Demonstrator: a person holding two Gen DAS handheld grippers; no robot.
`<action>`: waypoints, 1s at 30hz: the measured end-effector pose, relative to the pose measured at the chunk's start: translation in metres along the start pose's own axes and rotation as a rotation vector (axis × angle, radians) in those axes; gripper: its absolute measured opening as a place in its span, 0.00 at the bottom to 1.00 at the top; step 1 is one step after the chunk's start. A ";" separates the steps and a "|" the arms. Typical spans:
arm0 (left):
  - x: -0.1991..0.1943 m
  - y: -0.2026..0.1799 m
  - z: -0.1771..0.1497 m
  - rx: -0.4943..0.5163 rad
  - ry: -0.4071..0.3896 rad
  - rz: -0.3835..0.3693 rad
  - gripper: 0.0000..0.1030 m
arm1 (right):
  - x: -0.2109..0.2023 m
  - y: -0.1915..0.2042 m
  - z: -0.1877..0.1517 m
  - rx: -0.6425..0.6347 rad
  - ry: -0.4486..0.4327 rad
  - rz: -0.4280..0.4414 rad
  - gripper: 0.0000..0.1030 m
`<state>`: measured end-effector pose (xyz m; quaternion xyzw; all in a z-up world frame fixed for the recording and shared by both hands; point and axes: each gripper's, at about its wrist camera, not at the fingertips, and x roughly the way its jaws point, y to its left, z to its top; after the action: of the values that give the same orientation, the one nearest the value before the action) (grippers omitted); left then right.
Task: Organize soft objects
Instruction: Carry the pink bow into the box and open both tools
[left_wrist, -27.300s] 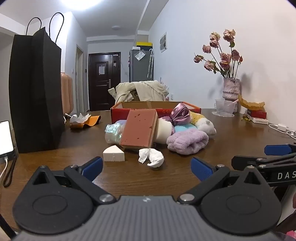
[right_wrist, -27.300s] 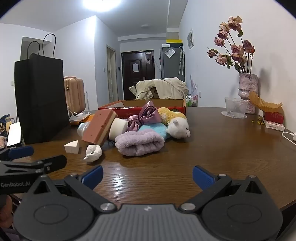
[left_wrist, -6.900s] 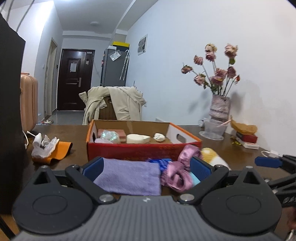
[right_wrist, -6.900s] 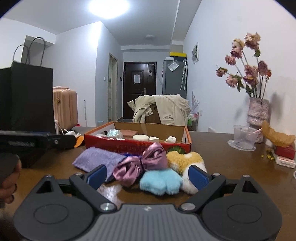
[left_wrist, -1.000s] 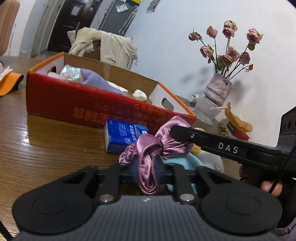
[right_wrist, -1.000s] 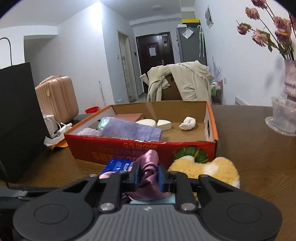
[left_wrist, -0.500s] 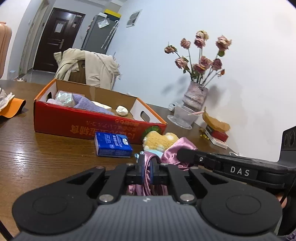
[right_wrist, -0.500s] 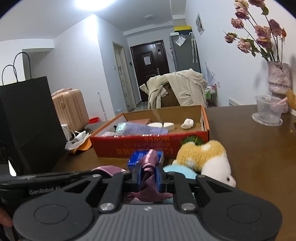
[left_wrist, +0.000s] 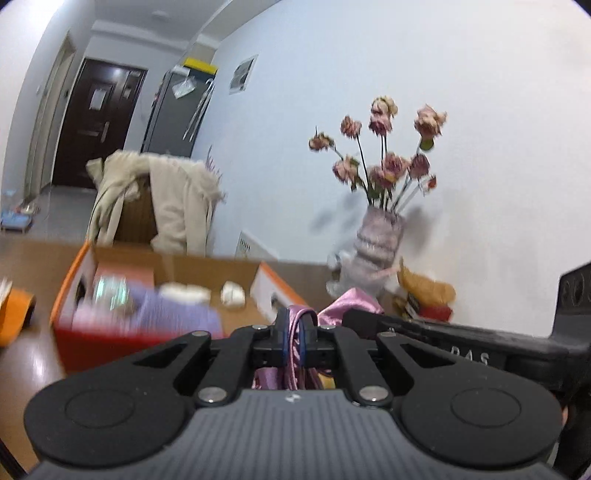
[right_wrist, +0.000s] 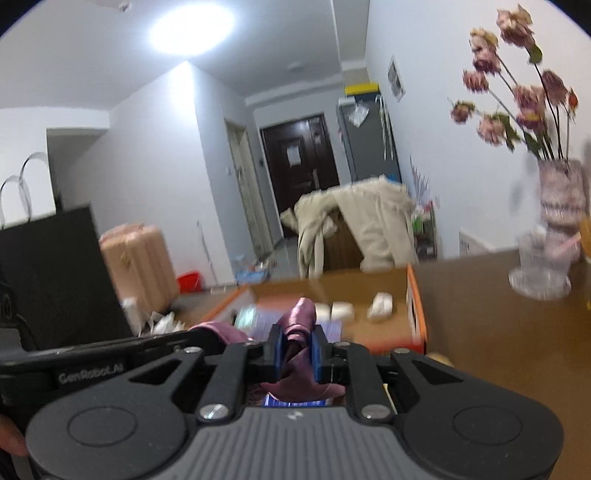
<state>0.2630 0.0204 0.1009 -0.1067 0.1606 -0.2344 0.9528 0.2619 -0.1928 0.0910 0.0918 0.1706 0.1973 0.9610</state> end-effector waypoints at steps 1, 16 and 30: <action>0.012 0.003 0.011 0.006 -0.001 -0.010 0.06 | 0.011 -0.004 0.009 0.006 -0.010 0.003 0.14; 0.172 0.054 0.000 -0.044 0.231 0.025 0.15 | 0.151 -0.080 0.010 0.048 0.219 -0.199 0.16; 0.090 0.037 0.031 0.006 0.110 0.106 0.54 | 0.087 -0.064 0.049 -0.017 0.109 -0.224 0.45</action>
<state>0.3649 0.0132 0.0959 -0.0823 0.2174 -0.1895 0.9540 0.3775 -0.2207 0.0956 0.0533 0.2299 0.0947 0.9671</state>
